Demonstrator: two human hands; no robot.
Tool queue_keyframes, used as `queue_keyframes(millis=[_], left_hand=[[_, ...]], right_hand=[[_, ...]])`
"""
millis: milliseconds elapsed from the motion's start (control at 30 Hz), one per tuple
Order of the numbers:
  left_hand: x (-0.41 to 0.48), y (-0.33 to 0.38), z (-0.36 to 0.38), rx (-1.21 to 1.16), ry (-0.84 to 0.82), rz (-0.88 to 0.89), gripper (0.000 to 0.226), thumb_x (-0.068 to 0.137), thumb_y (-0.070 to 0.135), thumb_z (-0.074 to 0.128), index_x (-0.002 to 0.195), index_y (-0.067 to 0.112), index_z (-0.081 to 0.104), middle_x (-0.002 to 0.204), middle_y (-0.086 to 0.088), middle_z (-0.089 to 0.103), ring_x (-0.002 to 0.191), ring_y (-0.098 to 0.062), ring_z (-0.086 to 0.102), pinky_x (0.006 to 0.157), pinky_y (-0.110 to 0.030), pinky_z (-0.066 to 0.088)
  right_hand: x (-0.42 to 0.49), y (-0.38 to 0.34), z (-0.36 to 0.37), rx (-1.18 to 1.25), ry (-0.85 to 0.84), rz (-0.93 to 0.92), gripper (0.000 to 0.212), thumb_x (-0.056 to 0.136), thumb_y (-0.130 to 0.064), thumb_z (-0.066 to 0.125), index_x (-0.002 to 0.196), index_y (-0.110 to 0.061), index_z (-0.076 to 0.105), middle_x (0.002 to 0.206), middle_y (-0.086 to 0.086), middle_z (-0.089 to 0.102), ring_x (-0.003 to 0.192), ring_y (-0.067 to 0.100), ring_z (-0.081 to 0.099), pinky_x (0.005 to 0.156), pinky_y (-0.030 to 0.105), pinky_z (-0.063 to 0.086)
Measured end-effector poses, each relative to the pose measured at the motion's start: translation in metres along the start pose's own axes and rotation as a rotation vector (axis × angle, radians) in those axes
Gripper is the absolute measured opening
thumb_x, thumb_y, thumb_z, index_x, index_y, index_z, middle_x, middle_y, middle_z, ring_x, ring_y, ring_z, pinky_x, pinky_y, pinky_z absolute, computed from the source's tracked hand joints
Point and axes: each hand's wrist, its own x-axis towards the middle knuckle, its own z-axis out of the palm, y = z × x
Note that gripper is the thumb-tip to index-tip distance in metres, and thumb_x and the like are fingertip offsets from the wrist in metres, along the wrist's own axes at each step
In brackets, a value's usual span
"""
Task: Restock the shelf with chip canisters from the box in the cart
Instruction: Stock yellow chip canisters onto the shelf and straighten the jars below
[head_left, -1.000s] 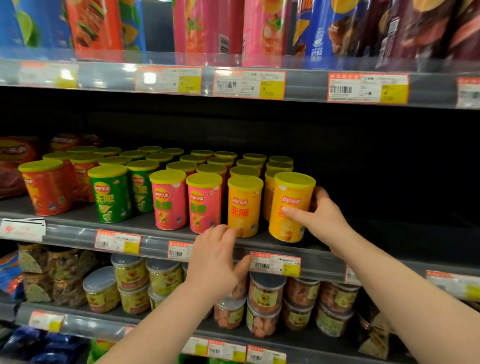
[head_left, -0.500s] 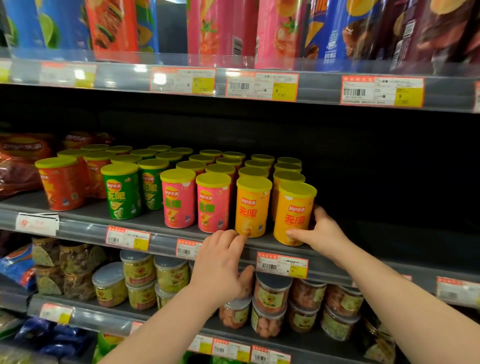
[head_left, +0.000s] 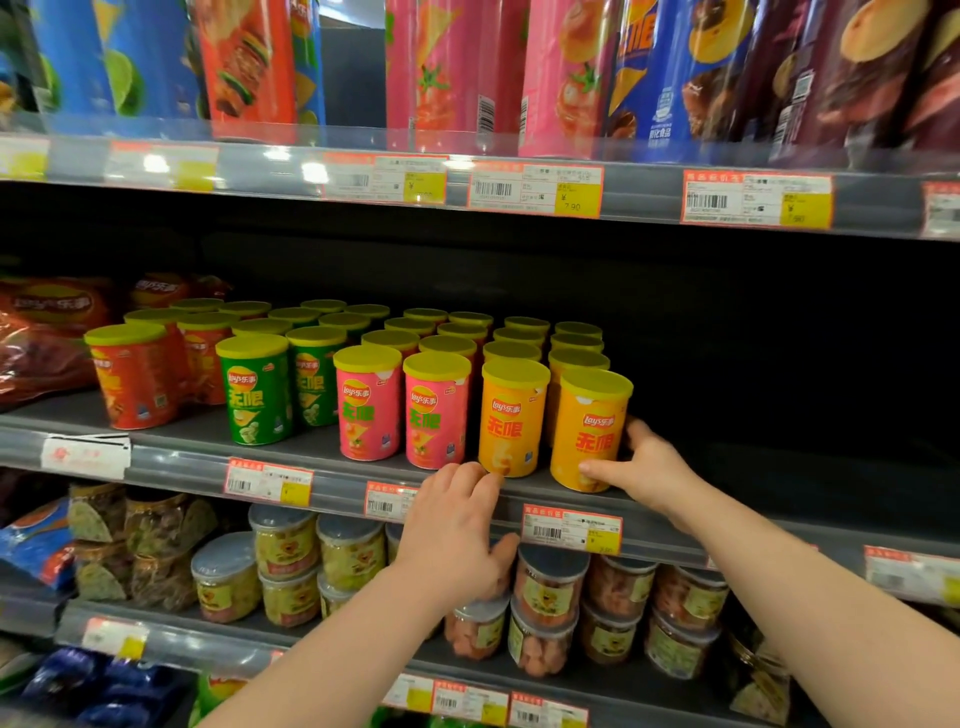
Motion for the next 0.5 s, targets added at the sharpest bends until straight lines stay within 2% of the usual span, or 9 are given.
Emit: queue_keyframes(millis=[100,233,300,433,500], left_hand=[[-0.001,-0.003,0.000,0.002,0.011,0.017,0.064,0.089,0.052,0.046,0.143,0.020,0.033,0.141,0.003,0.034,0.131,-0.019,0.028,0.110,-0.030,0.021],[-0.004,-0.007,-0.002,-0.038,0.031,0.042,0.057,0.087,0.049,0.050,0.135,0.018,0.044,0.135,0.001,0.040,0.126,-0.021,0.034,0.106,-0.032,0.029],[-0.007,-0.009,-0.001,-0.049,0.039,0.058,0.056,0.084,0.048,0.051,0.130,0.016,0.052,0.128,0.000,0.047,0.120,-0.022,0.040,0.102,-0.036,0.036],[-0.016,-0.012,-0.002,-0.054,0.054,0.078,0.055,0.076,0.046,0.046,0.115,0.011,0.064,0.112,-0.004,0.059,0.104,-0.026,0.055,0.087,-0.039,0.047],[-0.021,-0.012,-0.003,-0.049,0.039,0.099,0.058,0.075,0.046,0.040,0.115,0.011,0.064,0.114,-0.004,0.059,0.104,-0.027,0.057,0.087,-0.040,0.047]], right_hand=[[-0.003,-0.001,0.002,-0.037,0.043,-0.001,0.074,0.081,-0.020,0.073,0.142,-0.013,0.032,0.142,0.010,0.045,0.128,0.027,0.046,0.099,0.035,0.040],[-0.008,0.001,0.000,-0.078,0.095,-0.003,0.080,0.080,-0.022,0.075,0.145,-0.012,0.030,0.139,0.011,0.048,0.121,0.027,0.051,0.095,0.034,0.043],[-0.012,0.003,-0.002,-0.093,0.120,0.006,0.082,0.080,-0.025,0.074,0.146,-0.012,0.028,0.139,0.011,0.047,0.122,0.027,0.050,0.098,0.036,0.044],[-0.029,0.004,0.001,-0.270,0.207,-0.049,0.064,0.085,-0.031,0.067,0.141,-0.019,0.037,0.137,0.005,0.046,0.125,0.022,0.046,0.101,0.038,0.043],[-0.041,0.001,0.004,-0.425,0.224,-0.118,0.050,0.088,-0.033,0.061,0.135,-0.023,0.045,0.133,0.001,0.047,0.122,0.021,0.046,0.100,0.038,0.043]])
